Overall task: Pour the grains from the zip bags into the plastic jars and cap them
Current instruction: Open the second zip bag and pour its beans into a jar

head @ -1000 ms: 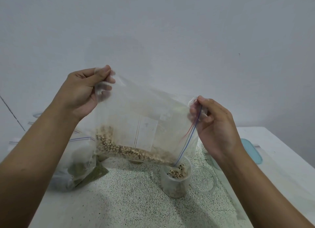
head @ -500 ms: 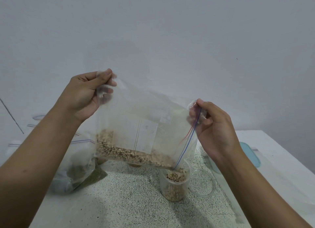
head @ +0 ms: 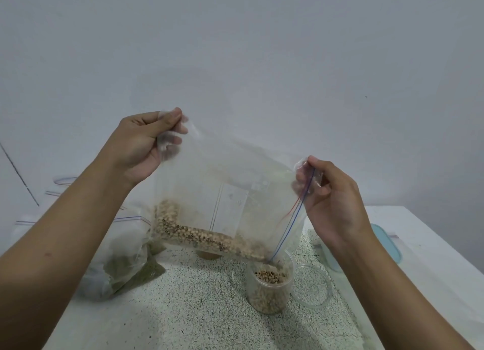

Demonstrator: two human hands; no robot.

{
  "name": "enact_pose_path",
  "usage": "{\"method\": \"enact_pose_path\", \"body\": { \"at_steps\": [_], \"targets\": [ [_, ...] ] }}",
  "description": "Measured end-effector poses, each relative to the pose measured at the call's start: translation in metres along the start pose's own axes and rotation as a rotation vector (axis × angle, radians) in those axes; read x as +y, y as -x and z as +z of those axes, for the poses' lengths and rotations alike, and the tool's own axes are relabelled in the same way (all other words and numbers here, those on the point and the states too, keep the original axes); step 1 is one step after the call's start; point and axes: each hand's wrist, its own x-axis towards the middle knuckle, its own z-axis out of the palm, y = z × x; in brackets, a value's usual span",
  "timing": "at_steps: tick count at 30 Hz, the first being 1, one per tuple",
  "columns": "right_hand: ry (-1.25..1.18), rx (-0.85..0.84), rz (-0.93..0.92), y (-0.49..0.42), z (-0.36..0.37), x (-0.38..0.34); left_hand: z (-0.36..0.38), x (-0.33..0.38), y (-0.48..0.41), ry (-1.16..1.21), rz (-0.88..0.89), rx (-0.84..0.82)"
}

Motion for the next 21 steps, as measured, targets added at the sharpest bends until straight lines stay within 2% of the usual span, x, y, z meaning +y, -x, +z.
{"method": "enact_pose_path", "body": {
  "at_steps": [21],
  "targets": [
    [-0.009,0.005,0.007,-0.001,0.015,0.0,-0.007,0.013,-0.006,-0.045,0.02,0.004]
  ]
}}
